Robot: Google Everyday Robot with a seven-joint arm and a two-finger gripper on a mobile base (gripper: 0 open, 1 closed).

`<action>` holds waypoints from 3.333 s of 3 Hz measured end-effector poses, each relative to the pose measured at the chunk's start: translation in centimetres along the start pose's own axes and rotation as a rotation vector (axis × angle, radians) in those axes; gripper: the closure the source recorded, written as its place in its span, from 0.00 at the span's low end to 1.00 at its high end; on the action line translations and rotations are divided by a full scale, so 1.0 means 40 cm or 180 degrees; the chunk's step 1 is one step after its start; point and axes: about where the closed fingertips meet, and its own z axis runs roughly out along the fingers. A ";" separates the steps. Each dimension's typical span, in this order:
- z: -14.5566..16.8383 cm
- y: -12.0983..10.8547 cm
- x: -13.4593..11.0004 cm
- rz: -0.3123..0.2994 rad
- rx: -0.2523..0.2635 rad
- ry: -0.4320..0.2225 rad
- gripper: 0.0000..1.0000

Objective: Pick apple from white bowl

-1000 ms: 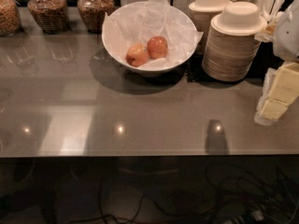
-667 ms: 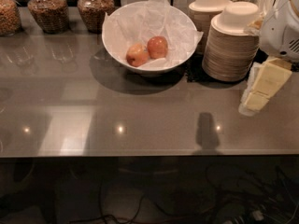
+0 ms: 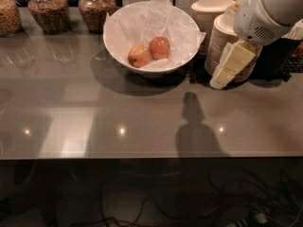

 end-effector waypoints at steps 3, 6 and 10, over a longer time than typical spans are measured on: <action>0.151 -0.170 -0.086 0.0322 0.0056 -0.0769 0.00; 0.246 -0.217 -0.213 -0.0101 0.0279 -0.1210 0.00; 0.414 -0.252 -0.291 -0.0677 0.0409 -0.1065 0.43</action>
Offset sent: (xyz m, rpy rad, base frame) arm 0.1432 0.0464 -0.0052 0.4123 -0.0731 0.0248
